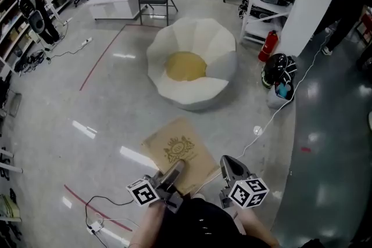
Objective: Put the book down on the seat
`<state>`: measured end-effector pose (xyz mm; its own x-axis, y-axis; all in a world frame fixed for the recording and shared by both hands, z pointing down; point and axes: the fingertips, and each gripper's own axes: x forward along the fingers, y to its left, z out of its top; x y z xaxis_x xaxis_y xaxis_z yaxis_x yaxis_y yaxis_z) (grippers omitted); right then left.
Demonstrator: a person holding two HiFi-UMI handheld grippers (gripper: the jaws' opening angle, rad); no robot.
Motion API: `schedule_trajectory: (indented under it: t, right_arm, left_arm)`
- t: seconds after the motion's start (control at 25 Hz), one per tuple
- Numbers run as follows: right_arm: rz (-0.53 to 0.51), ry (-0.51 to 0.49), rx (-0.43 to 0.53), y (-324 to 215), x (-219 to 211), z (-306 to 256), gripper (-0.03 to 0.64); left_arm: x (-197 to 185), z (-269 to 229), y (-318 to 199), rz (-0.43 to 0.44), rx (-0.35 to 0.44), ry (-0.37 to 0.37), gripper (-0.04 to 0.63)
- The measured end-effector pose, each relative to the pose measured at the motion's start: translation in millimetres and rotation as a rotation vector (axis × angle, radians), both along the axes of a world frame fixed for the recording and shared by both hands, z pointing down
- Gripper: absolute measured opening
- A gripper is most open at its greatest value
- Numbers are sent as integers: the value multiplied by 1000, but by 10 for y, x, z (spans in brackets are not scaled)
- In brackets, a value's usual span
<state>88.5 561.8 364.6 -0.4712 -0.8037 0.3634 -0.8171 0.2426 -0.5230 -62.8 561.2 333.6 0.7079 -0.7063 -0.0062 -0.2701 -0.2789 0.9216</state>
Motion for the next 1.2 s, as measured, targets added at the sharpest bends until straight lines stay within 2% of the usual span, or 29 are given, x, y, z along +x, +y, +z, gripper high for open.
schedule_trajectory:
  t: [0.2, 0.32, 0.6, 0.96, 1.2]
  right_arm:
    - [-5, 53, 23, -220, -13, -7, 12]
    - [4, 36, 22, -428, -37, 11, 12]
    - [45, 31, 38, -1131, -159, -90, 12]
    - [110, 22, 55, -2100, -191, -239, 12]
    - [141, 12, 58, -2552, -219, -229, 12]
  left_arm:
    - [-44, -11, -175, -19, 3, -19, 227]
    - [-60, 16, -364, -17, 1, -28, 226]
    - [-194, 8, -1102, 31, -10, -37, 227]
    - [-137, -43, -2125, 136, 0, -66, 226]
    - [-115, -32, -2612, 171, 7, -46, 225]
